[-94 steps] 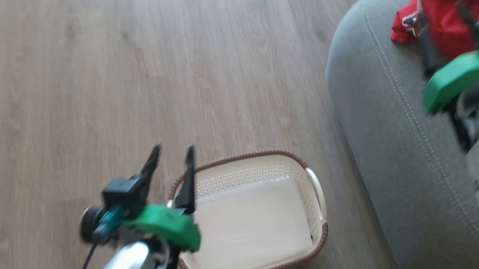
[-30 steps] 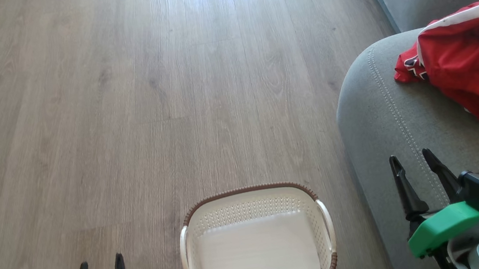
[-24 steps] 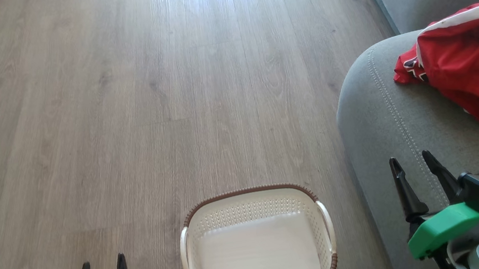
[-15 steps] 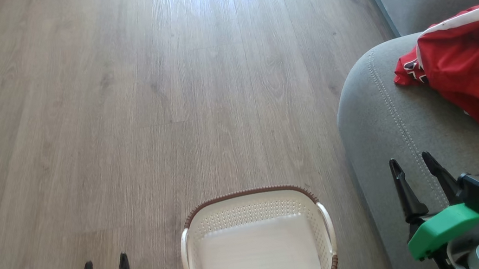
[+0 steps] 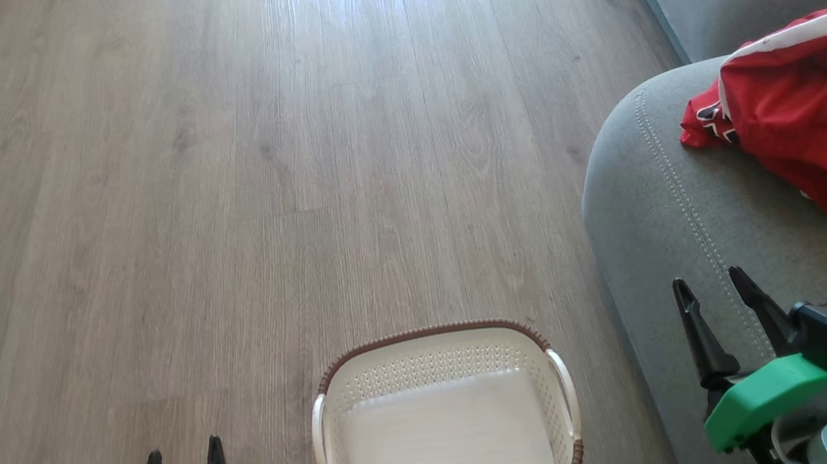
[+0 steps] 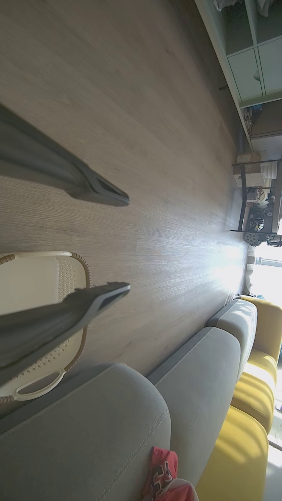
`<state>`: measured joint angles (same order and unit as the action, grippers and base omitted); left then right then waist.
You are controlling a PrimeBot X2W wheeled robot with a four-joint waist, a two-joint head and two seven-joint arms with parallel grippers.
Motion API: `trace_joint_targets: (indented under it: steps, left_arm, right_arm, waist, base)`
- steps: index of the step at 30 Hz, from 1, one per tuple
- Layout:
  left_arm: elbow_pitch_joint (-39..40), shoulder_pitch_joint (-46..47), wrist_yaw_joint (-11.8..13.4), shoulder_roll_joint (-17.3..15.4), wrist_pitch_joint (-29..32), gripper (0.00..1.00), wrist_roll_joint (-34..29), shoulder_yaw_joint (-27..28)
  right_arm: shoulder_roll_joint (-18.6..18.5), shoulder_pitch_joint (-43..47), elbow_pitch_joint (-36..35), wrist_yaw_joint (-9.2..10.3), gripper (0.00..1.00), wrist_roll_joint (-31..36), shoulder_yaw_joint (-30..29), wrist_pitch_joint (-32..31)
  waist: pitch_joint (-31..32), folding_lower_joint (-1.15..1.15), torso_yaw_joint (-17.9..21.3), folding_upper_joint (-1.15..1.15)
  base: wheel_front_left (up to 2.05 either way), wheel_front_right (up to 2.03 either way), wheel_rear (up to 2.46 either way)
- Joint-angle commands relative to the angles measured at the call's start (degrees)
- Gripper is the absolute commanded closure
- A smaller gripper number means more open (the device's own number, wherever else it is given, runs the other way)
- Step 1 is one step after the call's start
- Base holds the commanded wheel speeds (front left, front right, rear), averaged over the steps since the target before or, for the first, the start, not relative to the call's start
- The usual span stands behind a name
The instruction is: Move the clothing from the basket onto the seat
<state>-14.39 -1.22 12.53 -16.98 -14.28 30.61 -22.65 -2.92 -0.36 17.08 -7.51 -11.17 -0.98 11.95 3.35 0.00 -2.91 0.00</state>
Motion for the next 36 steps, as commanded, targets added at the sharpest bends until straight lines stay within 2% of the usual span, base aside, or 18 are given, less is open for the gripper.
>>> trace_joint_targets:
  steps: [1,13,14,20,36]
  left_arm:
    - [1.25,2.39,-0.18,-0.69,-0.72,0.00,-0.49,2.82]
    - [1.34,2.61,-0.27,-0.51,-0.72,0.00,-0.59,2.97]
    - [0.00,0.03,-0.19,0.16,0.00,1.00,0.00,0.22]
    - [-3.36,-1.07,-0.27,1.65,0.27,1.00,0.39,-0.59]
    - [-2.20,-0.03,-2.17,3.22,2.87,1.00,8.31,3.23]
  right_arm:
    - [0.04,-1.22,-1.53,0.02,0.00,-0.20,1.32,0.74]
    - [0.04,-1.61,-0.49,0.02,0.00,-0.28,1.08,1.03]
    - [0.00,-0.01,1.15,0.00,1.00,-0.01,-0.15,0.19]
    - [0.01,1.22,5.26,0.00,1.00,-0.44,-0.16,-0.09]
    - [0.01,0.14,4.31,0.00,1.00,-10.81,-0.87,-2.48]
  waist:
    - [-0.03,0.00,-0.02,0.00]
    - [-0.21,0.00,-0.12,0.00]
    - [-0.21,0.00,-0.12,0.00]
    - [-0.24,0.00,-0.10,0.00]
    - [-0.62,0.00,0.29,0.00]
  base:
    - [0.00,0.00,0.00]
    - [0.00,0.00,0.00]
    - [0.00,0.00,0.00]
    - [0.00,0.00,0.00]
    - [0.00,0.00,0.00]
